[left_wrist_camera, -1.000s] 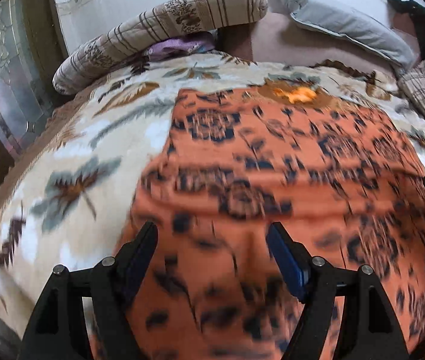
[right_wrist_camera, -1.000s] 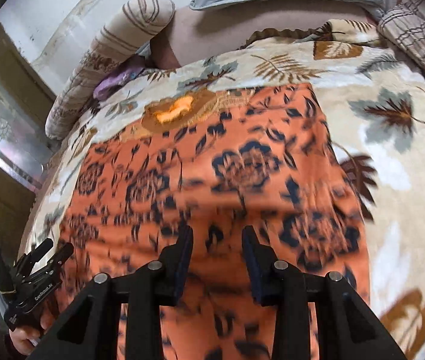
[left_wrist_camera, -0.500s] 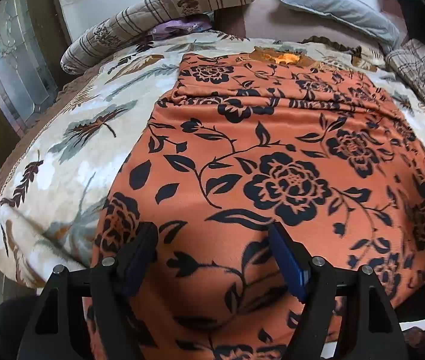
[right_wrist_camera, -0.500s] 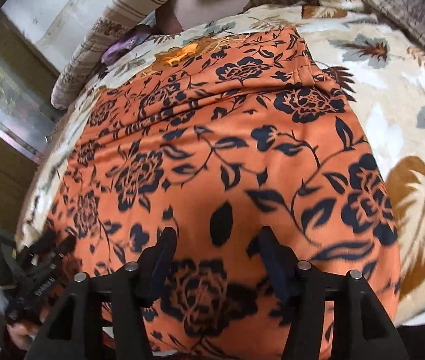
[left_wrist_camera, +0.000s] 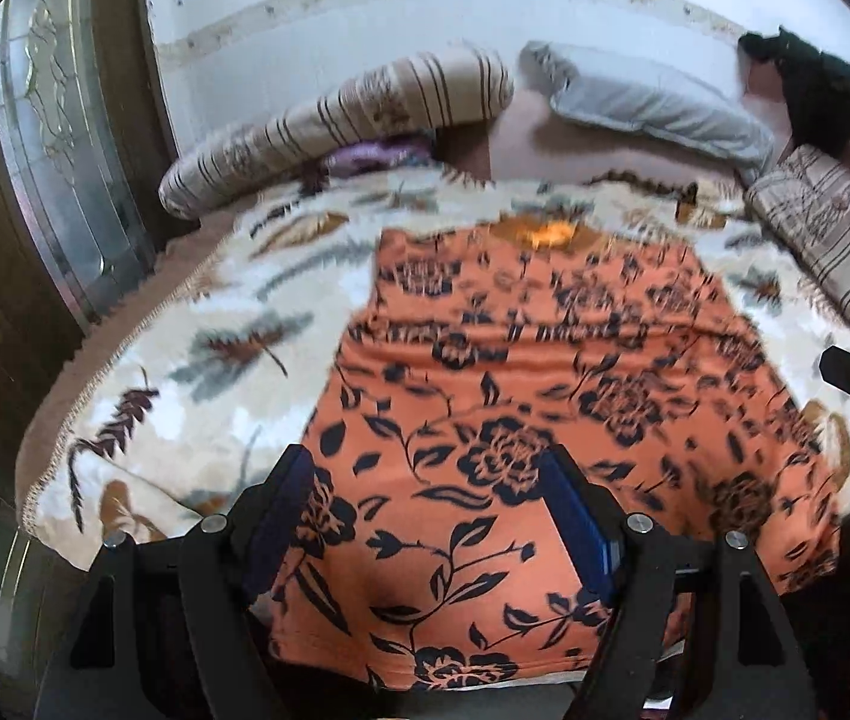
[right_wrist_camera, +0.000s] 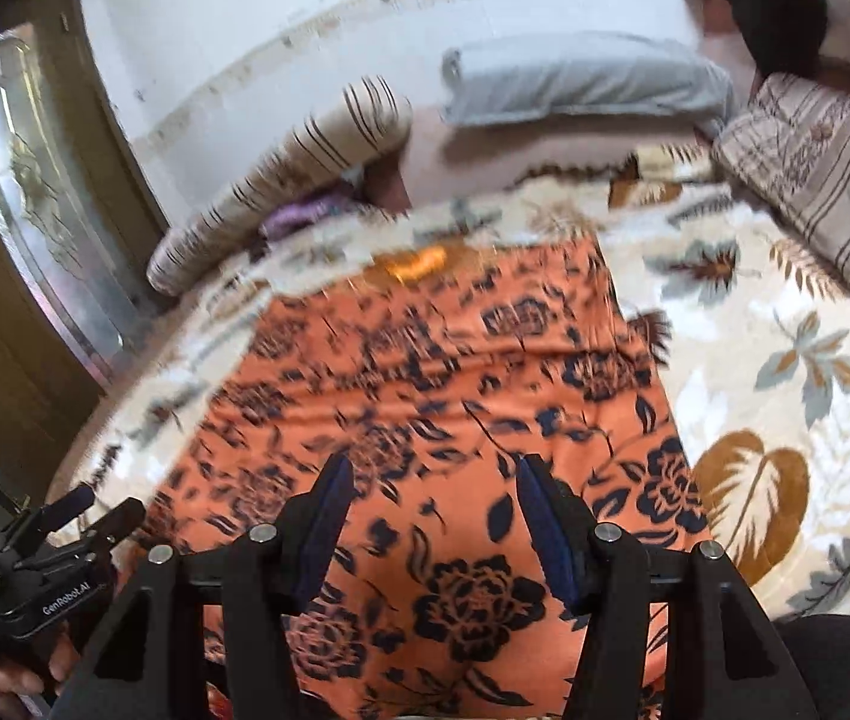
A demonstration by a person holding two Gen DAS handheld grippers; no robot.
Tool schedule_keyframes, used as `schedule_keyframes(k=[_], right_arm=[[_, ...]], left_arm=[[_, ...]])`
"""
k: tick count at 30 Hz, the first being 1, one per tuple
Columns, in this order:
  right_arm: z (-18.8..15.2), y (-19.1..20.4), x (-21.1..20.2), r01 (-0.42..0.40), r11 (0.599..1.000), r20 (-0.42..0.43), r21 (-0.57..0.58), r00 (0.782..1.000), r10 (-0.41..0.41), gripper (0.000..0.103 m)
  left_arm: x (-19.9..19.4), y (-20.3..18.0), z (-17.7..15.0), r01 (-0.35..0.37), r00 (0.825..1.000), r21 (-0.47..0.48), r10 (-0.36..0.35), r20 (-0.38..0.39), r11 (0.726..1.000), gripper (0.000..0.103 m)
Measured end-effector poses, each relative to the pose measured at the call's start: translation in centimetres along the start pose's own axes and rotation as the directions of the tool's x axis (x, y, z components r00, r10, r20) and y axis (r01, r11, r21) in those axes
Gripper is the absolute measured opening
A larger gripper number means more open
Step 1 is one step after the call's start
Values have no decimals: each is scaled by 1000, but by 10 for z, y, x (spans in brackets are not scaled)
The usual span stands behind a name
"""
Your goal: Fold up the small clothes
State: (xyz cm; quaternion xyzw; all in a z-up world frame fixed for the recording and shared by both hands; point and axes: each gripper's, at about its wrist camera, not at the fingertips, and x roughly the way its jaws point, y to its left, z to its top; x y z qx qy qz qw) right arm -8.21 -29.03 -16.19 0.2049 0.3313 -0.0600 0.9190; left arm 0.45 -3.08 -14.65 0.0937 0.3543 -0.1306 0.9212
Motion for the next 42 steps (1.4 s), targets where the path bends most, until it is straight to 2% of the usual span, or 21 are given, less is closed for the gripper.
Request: schedule_keyframes(k=[4,7,9,13,17,23,27,30,32,35,36,39,42], right_arm=[[17,15,-41,-33,999,90,-21,995,35,61],[31,26,-72,-55,998,160,-38,985,60,61],[39,33,-90,-69,996,201,-48,977,77,63],[54,47,-125,-103,993,281,-57,953,115,63],[63,58,-160,-129,989,358,-69,922,146,63],[69,59,-207,-126,990,468,-67,872,143,66],[67,54,-229,-100,994,522,-46,846,110,69],[64,50,-234,-69,997,532,-39,843,79,71],[61,48,-234,-46,999,522,-29,851,54,73],[54,42,-227,-38,999,483,3,875,32,73],[49,39,-219,-36,999,455,14,890,26,73],[36,29,-196,-11,999,370,43,929,-6,73],[20,14,-178,-7,996,291,84,957,-18,73]], left_arm=[[-33,-2,17,-17,997,-1,17,78,1000,78],[-64,-6,34,-27,987,12,25,161,1000,78],[-82,-9,44,-36,977,19,31,209,999,83],[-121,-16,63,-52,949,30,40,313,998,84],[-150,-24,80,-37,930,35,22,367,999,85],[-190,-47,101,-35,884,76,-4,468,996,86],[-205,-61,105,1,874,93,-46,484,996,88],[-206,-69,101,21,883,115,-72,463,993,89],[-200,-73,97,34,899,129,-86,430,991,89],[-184,-71,85,76,929,127,-117,352,989,89],[-177,-69,79,87,940,120,-121,320,989,89],[-146,-58,57,52,973,126,-79,215,991,89],[-112,-33,26,-29,992,134,12,128,991,89]])
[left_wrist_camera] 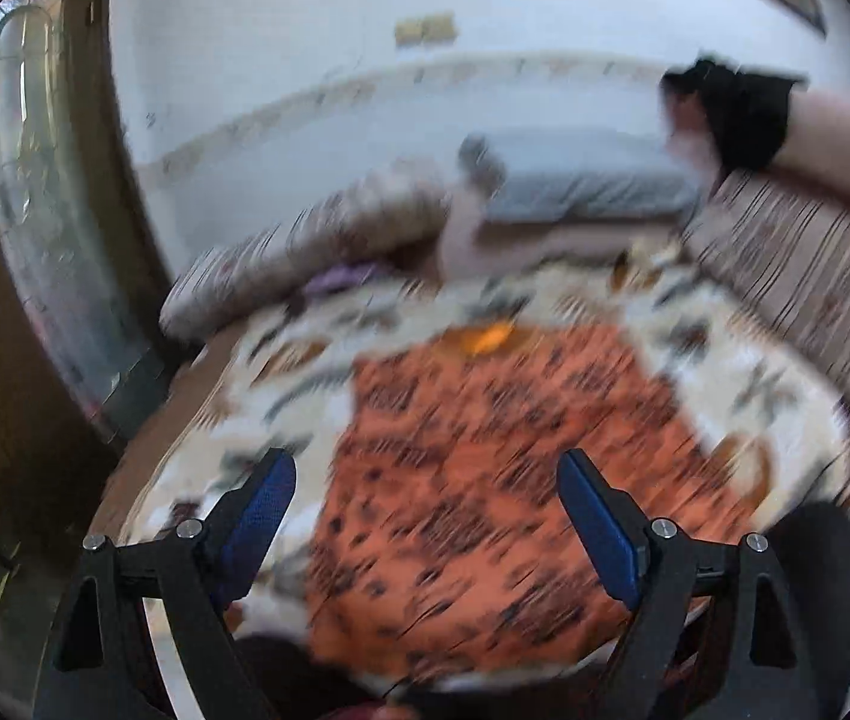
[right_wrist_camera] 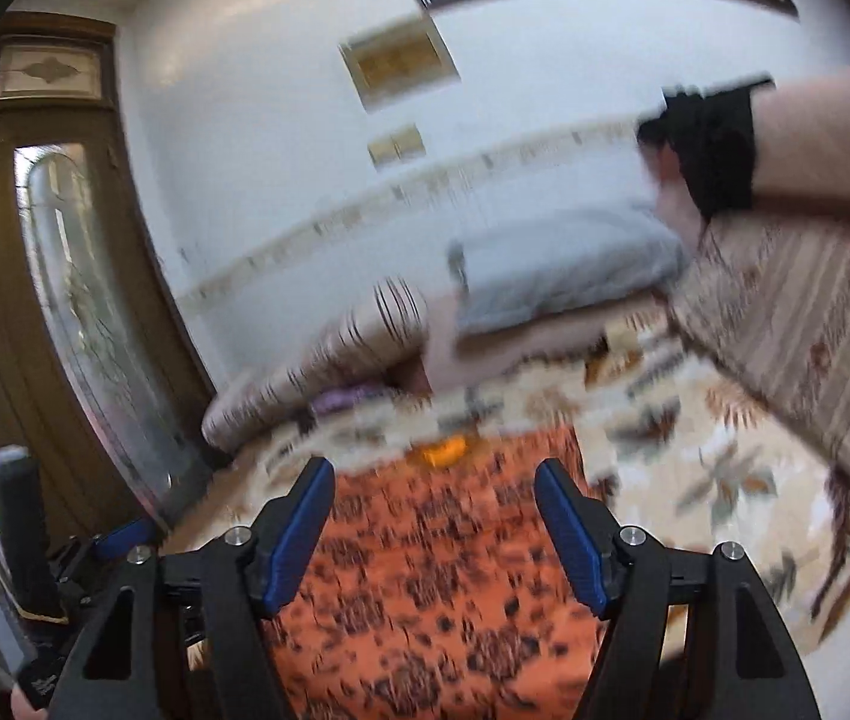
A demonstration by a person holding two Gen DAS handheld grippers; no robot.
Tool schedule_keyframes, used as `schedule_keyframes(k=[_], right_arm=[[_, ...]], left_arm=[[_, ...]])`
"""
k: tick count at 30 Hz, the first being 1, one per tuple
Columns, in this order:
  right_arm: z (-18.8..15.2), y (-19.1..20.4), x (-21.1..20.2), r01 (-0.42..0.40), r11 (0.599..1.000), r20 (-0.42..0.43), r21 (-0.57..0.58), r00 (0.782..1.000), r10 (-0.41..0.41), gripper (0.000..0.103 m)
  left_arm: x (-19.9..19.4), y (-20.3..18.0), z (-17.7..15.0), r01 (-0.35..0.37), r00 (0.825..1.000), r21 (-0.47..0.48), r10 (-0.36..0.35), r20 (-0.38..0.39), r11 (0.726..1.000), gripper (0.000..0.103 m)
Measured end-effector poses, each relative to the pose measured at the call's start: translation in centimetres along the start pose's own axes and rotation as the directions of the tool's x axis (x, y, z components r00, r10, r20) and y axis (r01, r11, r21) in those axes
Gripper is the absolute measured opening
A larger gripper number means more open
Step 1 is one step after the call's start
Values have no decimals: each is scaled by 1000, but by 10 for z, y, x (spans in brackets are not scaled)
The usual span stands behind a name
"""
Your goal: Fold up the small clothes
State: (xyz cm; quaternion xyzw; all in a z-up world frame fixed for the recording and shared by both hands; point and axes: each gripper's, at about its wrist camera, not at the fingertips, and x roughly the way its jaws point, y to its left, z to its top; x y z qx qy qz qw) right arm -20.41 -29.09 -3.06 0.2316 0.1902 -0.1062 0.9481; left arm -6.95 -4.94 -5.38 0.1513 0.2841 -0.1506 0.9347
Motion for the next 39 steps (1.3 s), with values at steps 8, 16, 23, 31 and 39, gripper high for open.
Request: schedule_keyframes(k=[8,16,23,31,39], right_arm=[[-26,-29,51,69,996,-171,54,983,-59,73],[-27,-6,90,32,999,-226,11,974,-29,73],[-62,-24,119,79,997,-347,-18,934,-81,73],[-101,-94,154,222,965,-502,138,856,-125,73],[-126,-123,172,280,939,-581,198,806,-118,73]], left_arm=[[43,61,-90,-156,963,23,157,-217,988,89],[66,82,-81,-107,966,-98,80,-244,989,89],[112,111,-104,-85,940,-165,24,-341,983,89],[131,150,-142,-97,897,-222,-11,-442,970,89],[138,133,-129,48,897,-324,-183,-403,945,89]])
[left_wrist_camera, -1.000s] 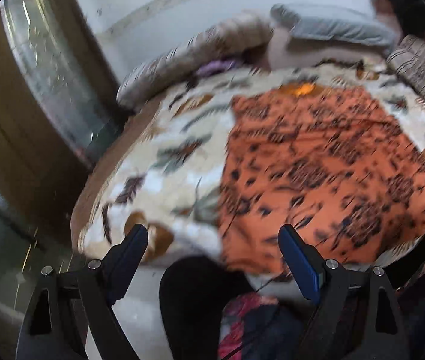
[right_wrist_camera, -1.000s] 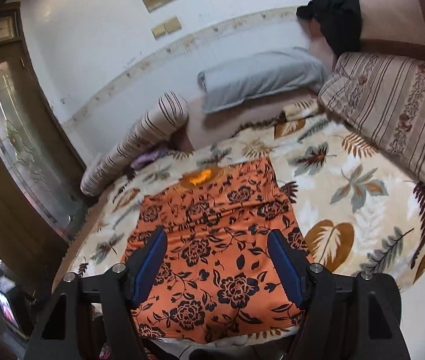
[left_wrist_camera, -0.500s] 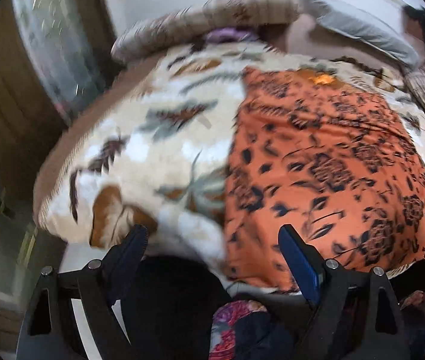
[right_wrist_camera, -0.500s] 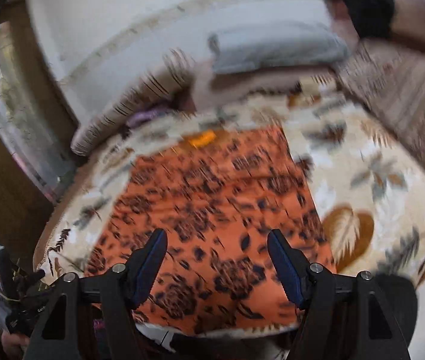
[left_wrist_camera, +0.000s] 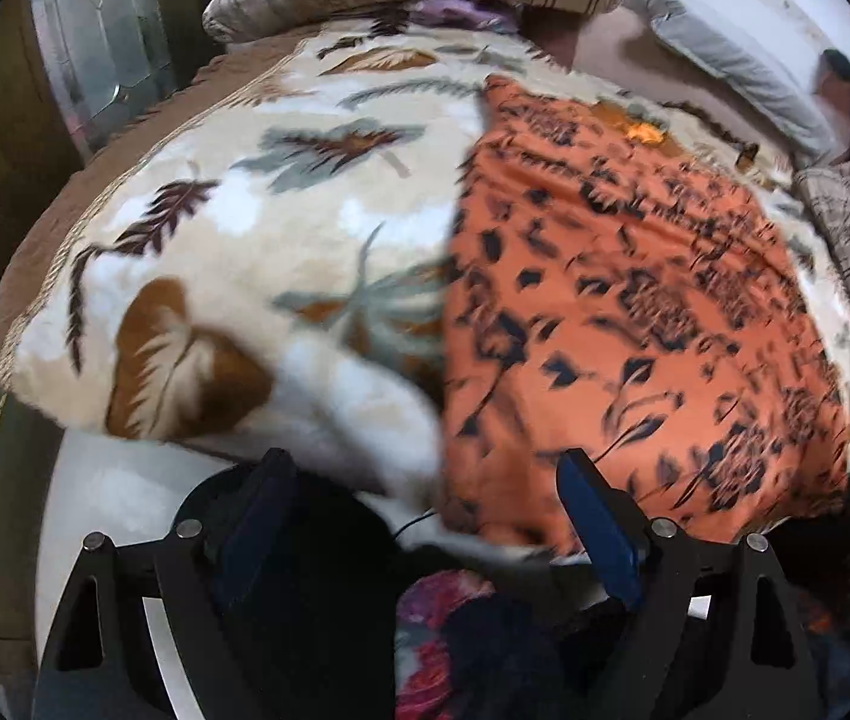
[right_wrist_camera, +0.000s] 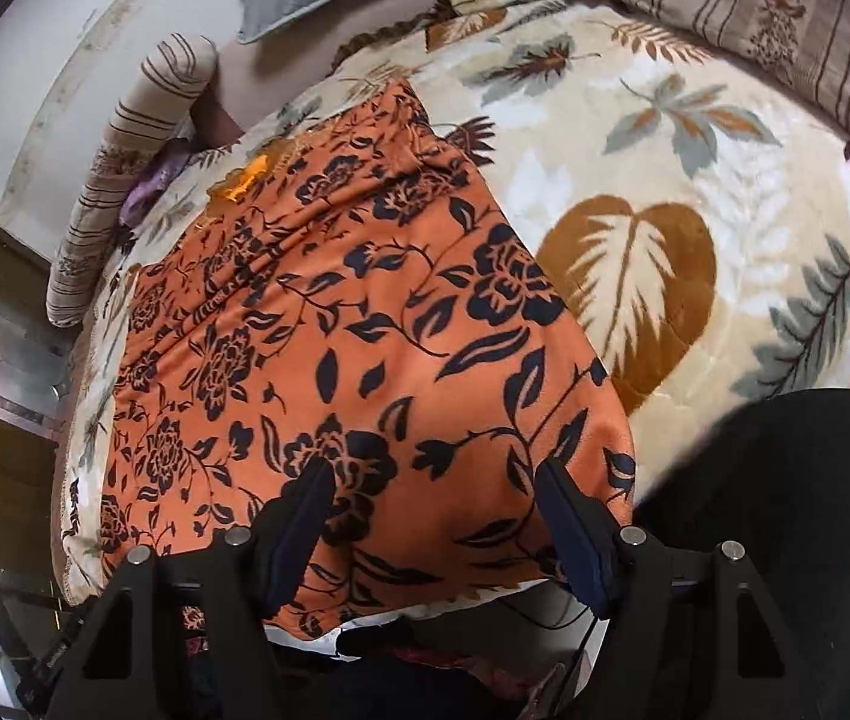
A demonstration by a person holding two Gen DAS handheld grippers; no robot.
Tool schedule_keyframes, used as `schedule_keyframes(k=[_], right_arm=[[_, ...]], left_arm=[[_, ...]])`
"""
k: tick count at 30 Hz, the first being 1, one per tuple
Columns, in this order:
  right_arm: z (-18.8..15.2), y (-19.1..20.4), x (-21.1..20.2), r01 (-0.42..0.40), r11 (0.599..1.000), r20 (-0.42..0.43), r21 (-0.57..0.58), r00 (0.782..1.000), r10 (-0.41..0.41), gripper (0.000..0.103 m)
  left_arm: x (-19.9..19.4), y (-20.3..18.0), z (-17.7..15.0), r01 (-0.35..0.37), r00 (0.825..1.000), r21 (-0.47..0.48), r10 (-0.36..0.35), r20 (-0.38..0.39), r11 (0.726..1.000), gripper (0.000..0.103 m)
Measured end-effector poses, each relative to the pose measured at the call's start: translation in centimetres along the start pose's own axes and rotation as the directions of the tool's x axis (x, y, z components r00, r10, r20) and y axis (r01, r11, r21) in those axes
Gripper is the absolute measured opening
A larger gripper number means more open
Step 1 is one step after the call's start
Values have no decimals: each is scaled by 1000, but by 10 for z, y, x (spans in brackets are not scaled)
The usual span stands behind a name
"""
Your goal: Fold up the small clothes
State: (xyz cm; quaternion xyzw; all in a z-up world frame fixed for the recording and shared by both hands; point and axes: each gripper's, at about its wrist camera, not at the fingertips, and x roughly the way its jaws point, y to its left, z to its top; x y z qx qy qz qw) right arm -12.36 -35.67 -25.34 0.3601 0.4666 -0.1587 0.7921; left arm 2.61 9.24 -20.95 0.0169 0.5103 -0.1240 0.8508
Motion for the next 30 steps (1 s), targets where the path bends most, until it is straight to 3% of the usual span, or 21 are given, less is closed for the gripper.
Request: schedule_keyframes(k=[4,7,9,12,17,21,23,28,30], right_arm=[[0,-6,2,-10,1000,5,20,1000,10,73],[1,-9,3,-18,999,7,36,1000,18,73],[0,-11,5,-22,999,3,43,1000,22,73],[0,-13,8,-32,998,-4,52,999,32,73],[4,-20,7,-32,997,17,71,999,31,73],[14,-39,9,-33,991,26,131,999,30,73],[19,-49,9,-85,983,27,163,996,82,73],[27,-64,14,-73,976,12,206,997,72,73],[28,-76,25,-72,968,-34,242,996,83,73]], left_arm=[[11,-12,23,18,999,38,-20,41,999,86],[30,-14,34,66,997,66,-69,44,996,64],[46,-9,38,93,996,40,-93,2,995,53],[71,2,35,123,988,-32,-125,-94,992,52],[63,-10,16,156,979,26,-151,-135,987,49],[62,-18,12,168,973,46,-159,-169,985,27],[63,-15,14,185,967,10,-180,-177,983,21],[66,-15,19,202,958,-5,-199,-205,979,22],[67,-16,18,215,952,-5,-211,-220,977,33]])
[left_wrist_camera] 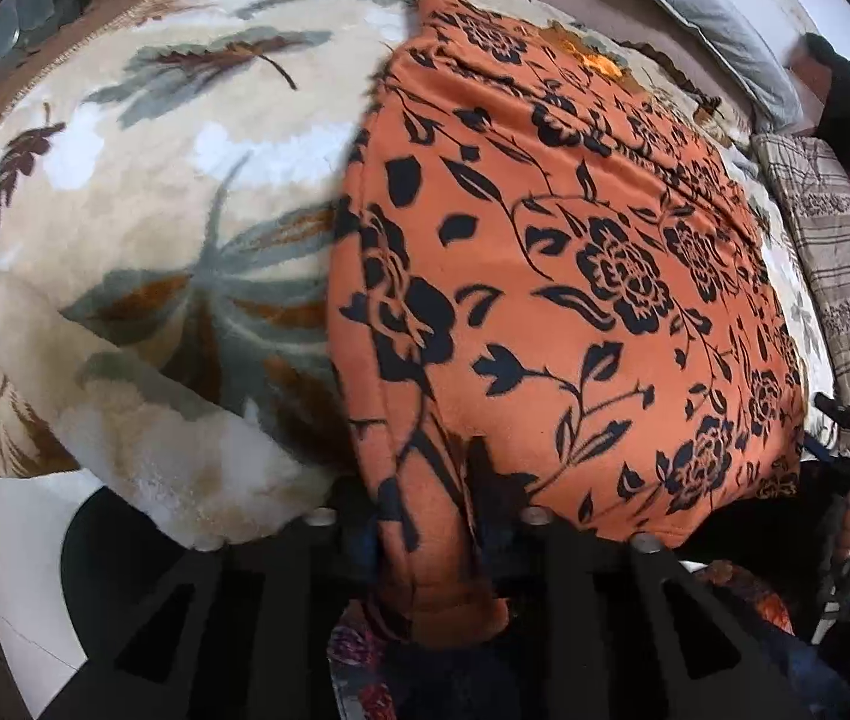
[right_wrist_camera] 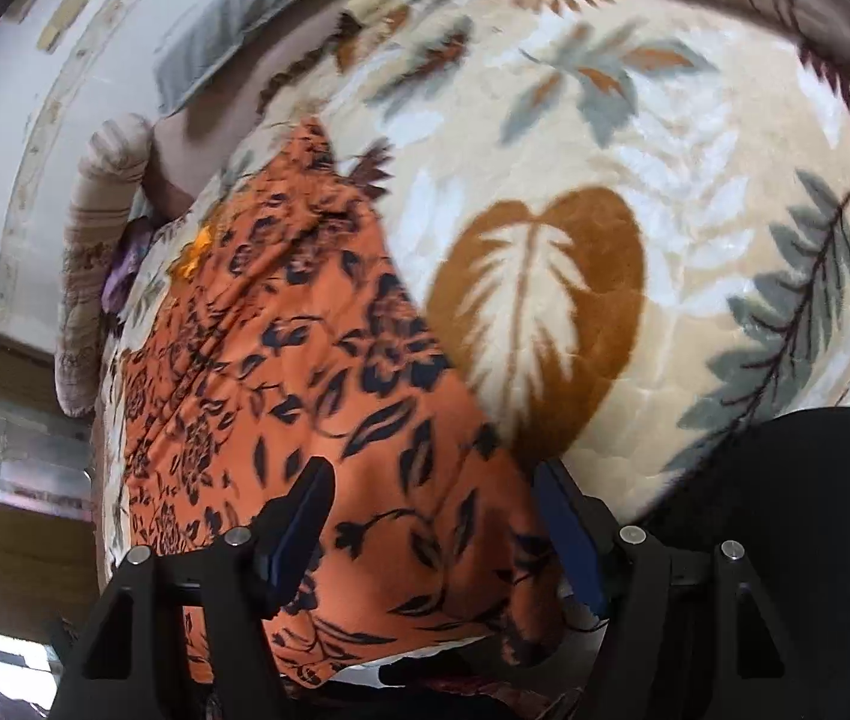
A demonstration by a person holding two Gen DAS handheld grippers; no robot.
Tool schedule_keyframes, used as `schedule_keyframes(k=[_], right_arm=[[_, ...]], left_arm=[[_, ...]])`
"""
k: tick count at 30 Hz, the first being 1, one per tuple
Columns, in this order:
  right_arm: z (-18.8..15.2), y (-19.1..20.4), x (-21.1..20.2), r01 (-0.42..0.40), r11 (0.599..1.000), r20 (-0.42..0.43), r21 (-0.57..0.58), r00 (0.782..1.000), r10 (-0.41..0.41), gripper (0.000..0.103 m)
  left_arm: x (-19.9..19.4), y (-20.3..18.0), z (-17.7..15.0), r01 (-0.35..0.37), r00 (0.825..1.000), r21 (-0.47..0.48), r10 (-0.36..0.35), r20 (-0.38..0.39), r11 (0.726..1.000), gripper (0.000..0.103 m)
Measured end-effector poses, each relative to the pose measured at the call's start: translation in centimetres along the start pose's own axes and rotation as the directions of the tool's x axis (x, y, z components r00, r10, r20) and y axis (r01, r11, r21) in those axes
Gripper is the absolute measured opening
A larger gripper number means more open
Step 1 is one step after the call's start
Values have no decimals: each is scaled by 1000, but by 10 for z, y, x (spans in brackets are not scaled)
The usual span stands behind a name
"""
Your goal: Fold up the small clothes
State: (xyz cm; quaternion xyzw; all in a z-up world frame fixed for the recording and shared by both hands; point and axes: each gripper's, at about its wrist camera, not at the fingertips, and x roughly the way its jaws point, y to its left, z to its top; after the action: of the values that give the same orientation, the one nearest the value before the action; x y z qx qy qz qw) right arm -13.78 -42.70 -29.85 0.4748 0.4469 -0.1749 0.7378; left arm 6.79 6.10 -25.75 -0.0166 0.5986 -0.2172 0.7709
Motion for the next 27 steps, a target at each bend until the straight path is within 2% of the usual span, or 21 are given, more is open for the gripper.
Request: schedule_keyframes(k=[1,4,8,11,16,17,18,20,22,24,27], right_arm=[[1,-8,6,-7,999,-33,33,999,8,73],[1,-18,6,-65,996,-37,69,997,67,73],[-8,-17,7,-59,997,-102,42,993,63,73],[-16,-15,16,-31,999,-141,27,989,35,72],[-25,-2,22,91,992,-124,-83,987,-101,47],[-25,1,20,101,990,-122,-103,986,-114,36],[-26,2,18,105,987,-122,-121,985,-120,25],[-27,10,11,67,985,-142,-157,986,-90,7],[-27,21,0,31,982,-142,-187,988,-58,7],[-22,28,-11,-65,982,-153,-177,988,38,7],[-9,45,-29,-187,967,-153,-173,975,161,7]], left_arm=[[1,0,-1,4,1000,-1,-4,0,1000,33],[-2,0,-6,18,1000,18,-18,-5,1000,33],[-3,0,-5,29,1000,36,-28,-3,999,20],[-3,1,-7,32,999,49,-31,-10,998,20],[-1,4,-9,38,999,55,-37,-17,998,20],[-2,6,-9,40,999,54,-40,-13,998,19],[-4,7,-10,41,999,51,-41,-12,998,12],[-9,10,-9,59,998,51,-58,-9,997,9],[-19,7,-8,81,997,80,-82,1,993,8],[-32,6,-5,115,993,104,-116,10,988,8],[-59,6,9,182,981,118,-188,44,976,8]])
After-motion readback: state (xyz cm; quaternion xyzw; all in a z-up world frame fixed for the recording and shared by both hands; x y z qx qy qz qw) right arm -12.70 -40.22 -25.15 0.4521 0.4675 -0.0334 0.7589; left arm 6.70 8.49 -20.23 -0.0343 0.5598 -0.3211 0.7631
